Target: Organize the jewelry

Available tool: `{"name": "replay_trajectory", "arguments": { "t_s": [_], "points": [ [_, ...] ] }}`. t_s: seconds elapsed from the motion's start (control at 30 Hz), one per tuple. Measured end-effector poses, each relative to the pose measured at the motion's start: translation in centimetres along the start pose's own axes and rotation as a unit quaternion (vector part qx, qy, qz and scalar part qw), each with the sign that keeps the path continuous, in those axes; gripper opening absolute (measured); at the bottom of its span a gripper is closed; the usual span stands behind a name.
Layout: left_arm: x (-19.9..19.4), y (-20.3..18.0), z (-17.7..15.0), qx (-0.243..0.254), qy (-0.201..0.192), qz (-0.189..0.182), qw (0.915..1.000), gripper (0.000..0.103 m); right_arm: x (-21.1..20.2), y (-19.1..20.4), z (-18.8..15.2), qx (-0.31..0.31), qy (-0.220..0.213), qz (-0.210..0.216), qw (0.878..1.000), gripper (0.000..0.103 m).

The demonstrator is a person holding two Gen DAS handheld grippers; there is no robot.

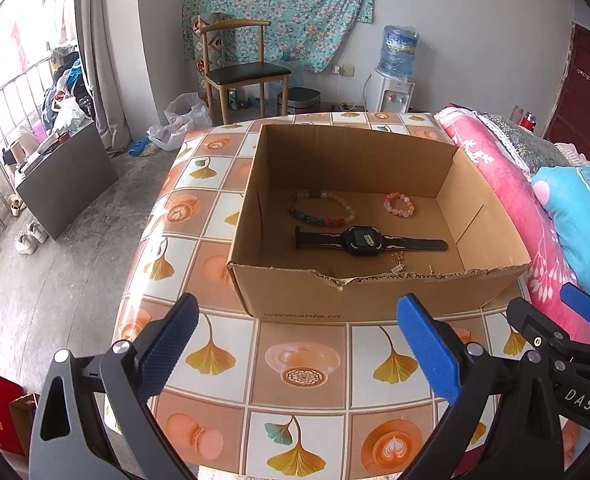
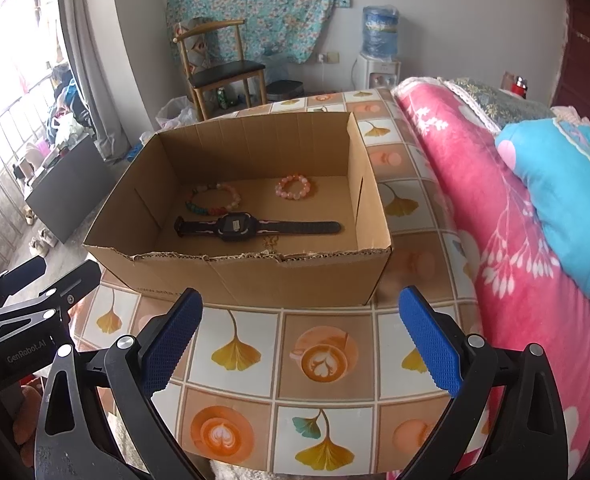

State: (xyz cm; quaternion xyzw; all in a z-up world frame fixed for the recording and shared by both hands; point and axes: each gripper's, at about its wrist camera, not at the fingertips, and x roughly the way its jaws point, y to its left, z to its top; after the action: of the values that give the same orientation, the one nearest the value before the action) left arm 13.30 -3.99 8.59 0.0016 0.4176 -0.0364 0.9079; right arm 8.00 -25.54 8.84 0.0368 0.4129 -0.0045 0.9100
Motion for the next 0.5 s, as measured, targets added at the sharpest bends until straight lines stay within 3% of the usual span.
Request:
{"name": "replay_trajectory", "arguments": {
  "t_s": [0.5],
  "points": [
    [0.21, 0.16, 0.13, -0.002, 0.004, -0.005, 1.0, 0.098, 0.1, -0.19, 0.32, 0.001, 0.002, 0.002, 1.0, 0.095]
  ]
}}
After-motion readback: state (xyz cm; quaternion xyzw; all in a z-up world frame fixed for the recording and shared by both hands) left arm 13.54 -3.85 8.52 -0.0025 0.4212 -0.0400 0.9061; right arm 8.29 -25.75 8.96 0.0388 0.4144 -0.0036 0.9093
